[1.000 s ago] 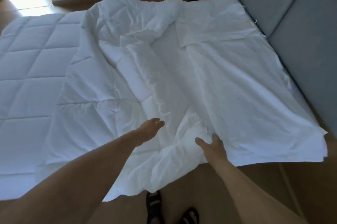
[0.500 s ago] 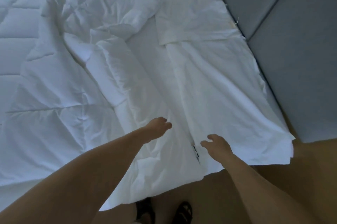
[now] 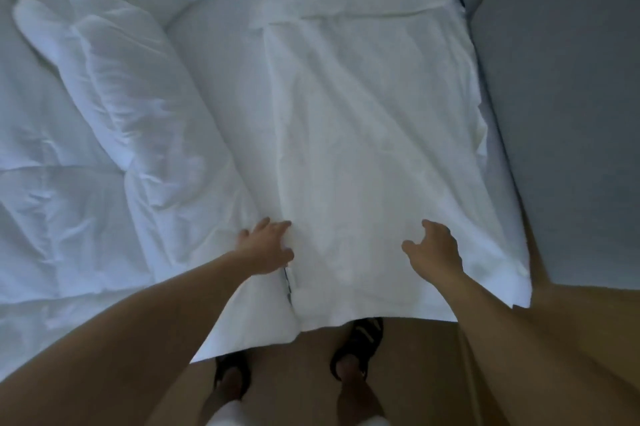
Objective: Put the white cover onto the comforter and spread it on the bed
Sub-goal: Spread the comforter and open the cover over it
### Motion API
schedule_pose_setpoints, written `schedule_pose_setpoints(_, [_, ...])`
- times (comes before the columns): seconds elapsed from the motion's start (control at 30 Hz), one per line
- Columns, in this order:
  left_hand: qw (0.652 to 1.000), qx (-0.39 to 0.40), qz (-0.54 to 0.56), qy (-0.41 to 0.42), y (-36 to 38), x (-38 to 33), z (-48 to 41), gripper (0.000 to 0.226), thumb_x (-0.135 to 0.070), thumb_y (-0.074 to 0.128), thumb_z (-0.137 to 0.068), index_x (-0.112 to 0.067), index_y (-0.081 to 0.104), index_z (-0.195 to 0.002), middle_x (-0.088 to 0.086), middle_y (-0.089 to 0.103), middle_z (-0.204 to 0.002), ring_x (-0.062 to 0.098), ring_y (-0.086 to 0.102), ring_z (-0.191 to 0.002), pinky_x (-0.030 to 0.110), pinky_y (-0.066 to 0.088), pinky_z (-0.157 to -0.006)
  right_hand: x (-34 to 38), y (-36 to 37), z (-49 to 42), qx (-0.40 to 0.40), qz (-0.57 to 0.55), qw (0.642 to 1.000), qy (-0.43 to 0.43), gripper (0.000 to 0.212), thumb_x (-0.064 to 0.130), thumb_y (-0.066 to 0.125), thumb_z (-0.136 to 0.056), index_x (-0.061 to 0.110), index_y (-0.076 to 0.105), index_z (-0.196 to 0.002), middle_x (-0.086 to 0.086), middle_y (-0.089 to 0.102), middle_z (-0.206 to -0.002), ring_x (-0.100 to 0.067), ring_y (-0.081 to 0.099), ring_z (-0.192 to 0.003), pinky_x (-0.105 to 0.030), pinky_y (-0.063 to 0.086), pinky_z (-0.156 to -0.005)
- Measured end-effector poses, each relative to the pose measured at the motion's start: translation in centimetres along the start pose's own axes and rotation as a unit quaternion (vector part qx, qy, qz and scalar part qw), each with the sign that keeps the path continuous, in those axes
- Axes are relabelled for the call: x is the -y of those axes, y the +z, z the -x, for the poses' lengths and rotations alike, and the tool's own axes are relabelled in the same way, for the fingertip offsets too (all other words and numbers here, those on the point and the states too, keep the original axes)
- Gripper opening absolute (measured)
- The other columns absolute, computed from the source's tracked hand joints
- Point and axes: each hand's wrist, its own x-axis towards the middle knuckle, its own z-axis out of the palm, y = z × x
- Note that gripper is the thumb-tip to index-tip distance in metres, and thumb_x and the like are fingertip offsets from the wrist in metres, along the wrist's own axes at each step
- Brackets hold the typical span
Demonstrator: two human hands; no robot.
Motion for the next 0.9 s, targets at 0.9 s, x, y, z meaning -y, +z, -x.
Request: schedule_pose_setpoints(0.9, [0.941,-0.037,0.305,-0.14,-0.3,-7.8,1.8,0.043,-0.019,0.069,-0.085,-0.007,0.05,-0.122,0.015,0.058,-0.122,0.03,0.059,-0.105,0.042,0.054,-0.092,-3.4,-6.1,0.1,-0.159,0.111,0.978,-0.083,0.03,0.033,0.05,-0.101,0.017,0.063,-0.123,-0.006,0.061,-0.12,-0.026,0.057,-0.107,-0.035,0.046,-0.084])
